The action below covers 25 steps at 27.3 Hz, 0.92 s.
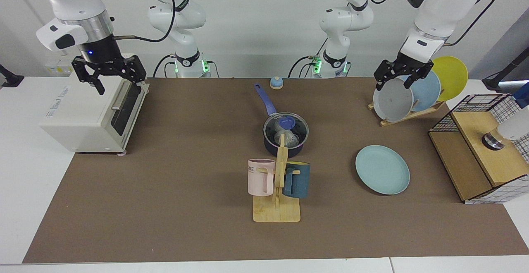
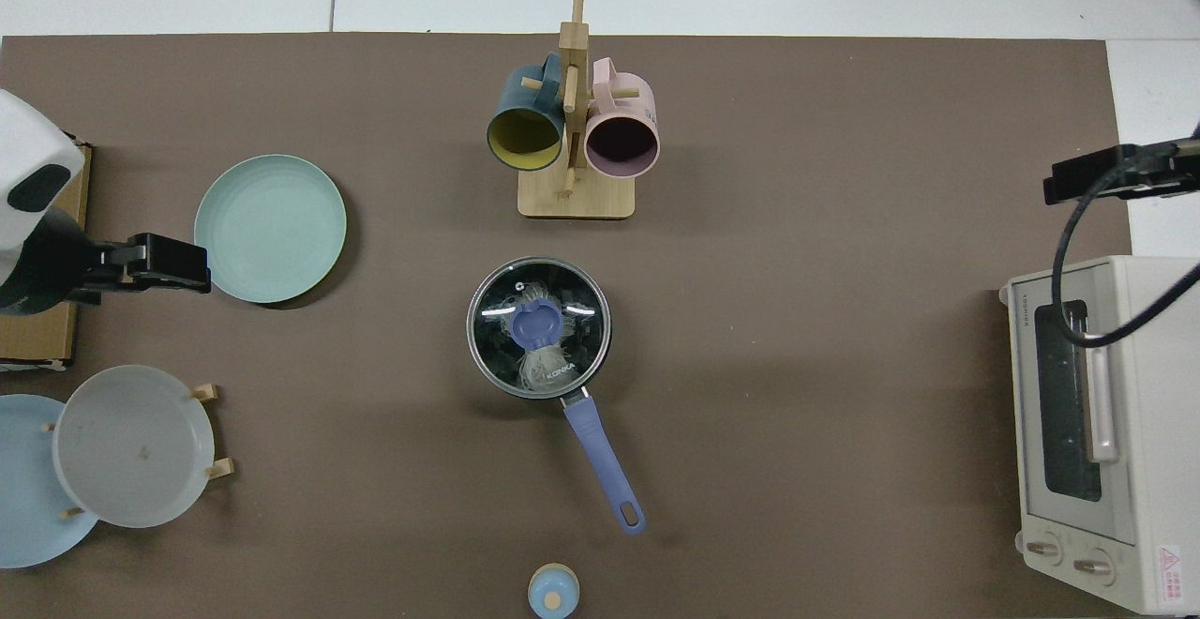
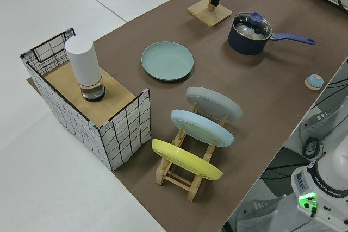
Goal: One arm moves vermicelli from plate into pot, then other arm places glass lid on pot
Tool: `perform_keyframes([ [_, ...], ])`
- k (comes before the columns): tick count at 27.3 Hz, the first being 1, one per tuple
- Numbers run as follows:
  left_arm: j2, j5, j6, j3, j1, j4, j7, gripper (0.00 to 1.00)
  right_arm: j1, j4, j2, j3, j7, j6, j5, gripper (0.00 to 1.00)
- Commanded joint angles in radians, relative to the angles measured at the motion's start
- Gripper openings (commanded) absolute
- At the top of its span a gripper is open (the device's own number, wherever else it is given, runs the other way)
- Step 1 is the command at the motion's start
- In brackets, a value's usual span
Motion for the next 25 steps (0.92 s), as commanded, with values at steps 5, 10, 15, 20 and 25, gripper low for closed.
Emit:
perform_keyframes([
  [5,-0.009,-0.001,-0.014,0.002,0.001,-0.003,-0.001,1.00,-0.053,-0.240,-0.181,0.009,-0.027,0.024,0.021,1.00],
  [10,-0.009,-0.001,-0.014,0.002,0.001,-0.003,-0.001,1.00,-0.064,-0.236,-0.182,0.009,-0.038,0.026,0.019,1.00],
  [15,-0.009,-0.001,-0.014,0.002,0.001,-0.003,-0.001,1.00,-0.073,-0.230,-0.177,0.010,-0.032,0.032,0.018,1.00],
  [20,-0.009,-0.001,-0.014,0.002,0.001,-0.003,-0.001,1.00,-0.085,-0.233,-0.171,0.014,-0.032,0.032,0.019,1.00],
  [25,-0.009,-0.001,-0.014,0.002,0.001,-0.003,-0.001,1.00,-0.090,-0.230,-0.169,0.018,-0.035,0.032,0.019,1.00],
])
